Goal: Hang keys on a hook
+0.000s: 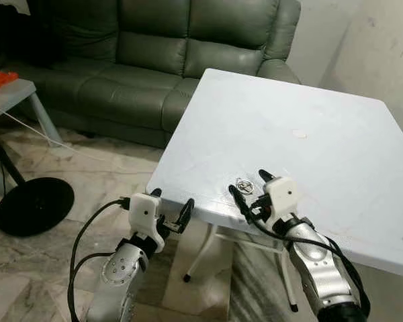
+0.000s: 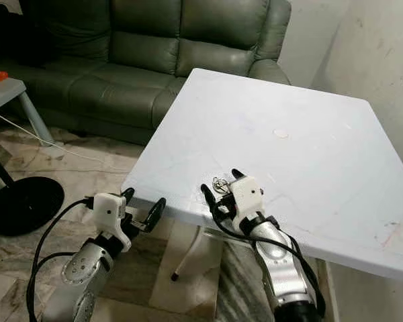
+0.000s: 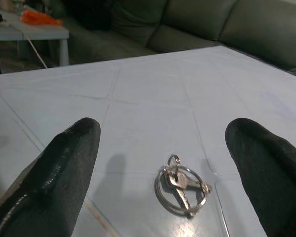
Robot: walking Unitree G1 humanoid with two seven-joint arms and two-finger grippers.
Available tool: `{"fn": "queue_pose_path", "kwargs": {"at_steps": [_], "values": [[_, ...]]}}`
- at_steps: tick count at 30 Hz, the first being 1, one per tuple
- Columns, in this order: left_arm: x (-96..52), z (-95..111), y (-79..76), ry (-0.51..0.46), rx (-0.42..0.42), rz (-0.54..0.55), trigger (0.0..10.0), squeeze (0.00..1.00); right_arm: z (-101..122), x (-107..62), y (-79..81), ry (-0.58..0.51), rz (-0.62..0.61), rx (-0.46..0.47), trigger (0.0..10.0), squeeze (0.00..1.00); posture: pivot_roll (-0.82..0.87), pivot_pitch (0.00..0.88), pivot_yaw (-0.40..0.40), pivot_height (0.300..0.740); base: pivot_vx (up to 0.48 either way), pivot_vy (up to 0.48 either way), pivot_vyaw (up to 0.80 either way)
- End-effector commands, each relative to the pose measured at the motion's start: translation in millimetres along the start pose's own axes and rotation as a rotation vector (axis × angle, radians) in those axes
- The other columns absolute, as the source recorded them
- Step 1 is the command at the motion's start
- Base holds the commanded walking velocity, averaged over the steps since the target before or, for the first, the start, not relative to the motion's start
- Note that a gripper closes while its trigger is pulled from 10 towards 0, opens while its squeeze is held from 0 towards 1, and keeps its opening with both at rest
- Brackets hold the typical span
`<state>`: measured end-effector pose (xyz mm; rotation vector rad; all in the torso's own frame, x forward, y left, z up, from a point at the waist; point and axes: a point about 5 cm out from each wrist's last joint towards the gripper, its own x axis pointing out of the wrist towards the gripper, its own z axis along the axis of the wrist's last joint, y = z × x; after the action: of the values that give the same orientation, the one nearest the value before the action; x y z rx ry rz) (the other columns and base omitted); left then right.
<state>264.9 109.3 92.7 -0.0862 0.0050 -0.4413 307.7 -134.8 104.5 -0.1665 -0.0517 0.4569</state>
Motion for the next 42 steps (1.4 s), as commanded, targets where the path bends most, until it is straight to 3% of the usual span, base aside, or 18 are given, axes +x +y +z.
{"fn": "queue_pose_path", "kwargs": {"at_steps": [1,7,17,26,35,36,37,38,39,40,42], "values": [[0.8,6.4,-5.4,-0.009,0.011,-0.031,10.0,0.0,0.7,5.4,-1.9,0.025,0.009,-0.008,10.0,0.0,0.08,0.091,-0.116,0.74,0.0,0.0,0.0],[0.4,15.5,-11.2,-0.021,0.012,-0.056,10.0,0.0,4.0,12.1,-2.2,0.028,0.039,0.009,10.0,0.0,0.09,0.113,-0.128,0.74,0.0,0.0,0.0],[-9.1,14.0,-22.6,0.005,-0.006,-0.077,10.0,0.0,5.9,20.7,1.8,0.088,0.06,0.082,10.0,0.0,0.1,0.151,-0.139,0.74,0.0,0.0,0.0],[-20.2,13.5,-27.1,0.032,-0.033,-0.058,10.0,0.0,10.2,38.1,-1.3,0.147,-0.024,0.197,10.0,0.0,0.11,0.202,-0.145,0.74,0.0,0.0,0.0],[-27.1,13.6,-28.7,0.047,-0.05,-0.036,10.0,0.0,6.8,41.9,-8.5,0.195,-0.12,0.218,10.0,0.0,0.12,0.228,-0.148,0.74,0.0,0.0,0.0],[-27.7,13.8,-28.5,0.048,-0.051,-0.034,10.0,0.0,7.1,41.4,-9.3,0.189,-0.124,0.215,9.2,0.0,0.12,0.23,-0.149,0.74,0.0,0.0,0.0],[-28.2,13.7,-28.1,0.05,-0.054,-0.029,10.0,0.0,6.9,40.6,-10.4,0.187,-0.13,0.21,7.3,0.0,0.12,0.23,-0.15,0.74,0.0,0.0,0.0],[-28.4,13.6,-27.7,0.051,-0.056,-0.026,10.0,0.0,6.8,40.0,-11.0,0.185,-0.133,0.209,5.9,0.0,0.12,0.23,-0.15,0.74,0.0,0.0,0.0],[-28.6,13.7,-27.5,0.052,-0.057,-0.024,10.0,0.0,7.6,39.4,-11.7,0.171,-0.134,0.21,1.5,0.0,0.12,0.232,-0.151,0.74,0.0,0.0,0.0],[-28.6,13.9,-27.5,0.053,-0.059,-0.023,10.0,0.0,8.8,38.1,-12.2,0.151,-0.128,0.203,0.0,0.0,0.11,0.231,-0.15,0.74,0.0,0.0,0.0],[-28.4,14.0,-27.5,0.053,-0.06,-0.022,10.0,0.0,9.1,37.7,-12.4,0.147,-0.126,0.197,0.0,0.0,0.11,0.231,-0.15,0.74,0.0,0.0,0.0]]}}
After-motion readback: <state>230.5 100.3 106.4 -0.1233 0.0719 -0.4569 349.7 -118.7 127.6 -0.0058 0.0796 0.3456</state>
